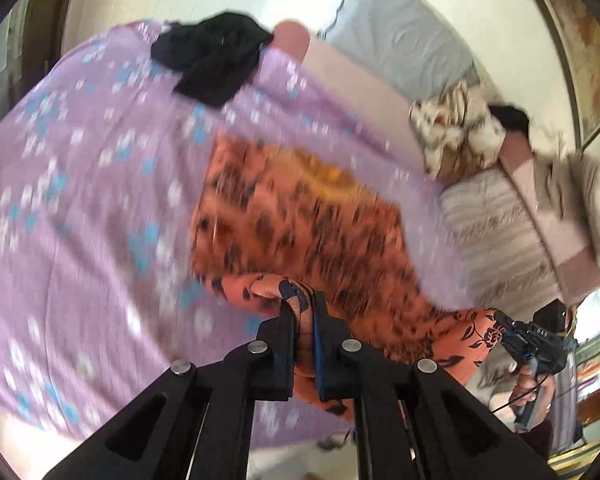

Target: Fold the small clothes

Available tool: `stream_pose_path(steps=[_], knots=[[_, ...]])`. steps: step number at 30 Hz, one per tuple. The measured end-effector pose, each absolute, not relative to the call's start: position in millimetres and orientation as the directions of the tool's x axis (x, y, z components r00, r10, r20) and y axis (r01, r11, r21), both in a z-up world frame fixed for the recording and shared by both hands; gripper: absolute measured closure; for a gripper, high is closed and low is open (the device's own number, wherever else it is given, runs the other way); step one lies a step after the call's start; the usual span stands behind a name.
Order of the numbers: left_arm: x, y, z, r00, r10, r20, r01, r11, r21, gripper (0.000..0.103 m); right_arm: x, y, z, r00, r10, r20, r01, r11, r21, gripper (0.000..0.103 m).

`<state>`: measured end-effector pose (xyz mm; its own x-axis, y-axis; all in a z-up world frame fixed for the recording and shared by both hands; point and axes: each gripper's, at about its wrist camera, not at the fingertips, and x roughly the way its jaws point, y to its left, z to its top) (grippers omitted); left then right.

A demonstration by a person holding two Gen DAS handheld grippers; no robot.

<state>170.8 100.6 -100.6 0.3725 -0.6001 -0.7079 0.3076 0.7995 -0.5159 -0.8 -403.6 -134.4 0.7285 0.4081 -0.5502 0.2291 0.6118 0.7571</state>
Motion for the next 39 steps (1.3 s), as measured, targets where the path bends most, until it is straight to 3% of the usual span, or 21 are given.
stream_pose_path(steps=[4,8,11,16,18,20,21,22,23,24,25,28,29,34,36,39], knots=[[249.5,95.0,-78.1,0.411,-0.579,-0.704,0.266,0.815,-0.515,0.095,69.5,-421.4,-95.0,0.787,0.339,-0.515,0.207,0.641,0.739,0.095],[339.1,73.2,-100.5,0.421,-0.527,-0.738,0.201,0.848,-0.491,0.095,166.6,-446.5,-95.6,0.805,0.253,-0.537,0.263,0.659,0.705,0.095],[402.1,50.1,-151.5,0.427,-0.456,-0.781,0.121,0.884,-0.451,0.094,221.1,-468.6,-130.5,0.803,0.195,-0.563,0.338,0.629,0.7,0.095],[456.5,26.4,-261.3,0.346,-0.381,-0.857,0.025,0.917,-0.397,0.09,291.1,-500.2,-246.5,0.746,0.164,-0.645,0.488,0.524,0.698,0.091],[454.7,32.9,-264.9,0.407,-0.426,-0.808,0.029,0.89,-0.455,0.09,286.8,-510.0,-282.7,0.755,0.144,-0.639,0.527,0.447,0.723,0.09],[455.0,43.5,-260.7,0.415,-0.491,-0.766,0.036,0.85,-0.526,0.088,278.5,-517.1,-293.2,0.794,0.139,-0.592,0.493,0.423,0.76,0.083],[455.1,49.4,-257.3,0.419,-0.514,-0.748,0.038,0.833,-0.551,0.088,270.8,-521.6,-290.3,0.806,0.121,-0.579,0.485,0.426,0.764,0.071],[454.6,57.3,-252.0,0.43,-0.543,-0.721,0.036,0.809,-0.587,0.088,264.8,-525.1,-284.4,0.81,0.097,-0.578,0.491,0.429,0.759,0.043],[451.9,64.8,-245.6,0.443,-0.571,-0.691,0.033,0.781,-0.624,0.087,257.3,-528.6,-277.5,0.823,0.07,-0.564,0.487,0.426,0.763,0.031],[447.6,69.2,-238.9,0.452,-0.586,-0.672,0.031,0.763,-0.645,0.082,244.8,-533.4,-265.1,0.853,0.026,-0.521,0.465,0.415,0.782,0.025],[439.7,72.2,-230.6,0.465,-0.592,-0.658,0.032,0.755,-0.655,0.077,238.6,-535.5,-255.4,0.87,0.016,-0.493,0.444,0.412,0.796,0.025],[404.6,77.0,-203.0,0.566,-0.493,-0.66,0.022,0.81,-0.586,0.03,233.8,-521.1,-214.6,0.873,0.052,-0.484,0.394,0.51,0.765,0.025],[390.0,77.2,-194.1,0.596,-0.465,-0.655,0.032,0.828,-0.559,0.026,235.0,-508.4,-200.6,0.866,0.079,-0.494,0.37,0.564,0.738,0.025],[317.9,64.9,-195.0,0.541,-0.361,-0.76,-0.025,0.896,-0.444,0.024,270.1,-386.3,-174.3,0.715,0.215,-0.665,0.203,0.847,0.492,0.038],[303.8,55.7,-212.4,0.456,-0.318,-0.831,-0.055,0.922,-0.383,0.024,284.4,-332.1,-187.2,0.656,0.227,-0.72,0.136,0.903,0.409,0.043],[292.9,49.4,-239.4,0.4,-0.292,-0.869,-0.052,0.939,-0.339,0.024,327.3,-250.6,-219.4,0.549,0.243,-0.8,0.037,0.949,0.314,0.057]])
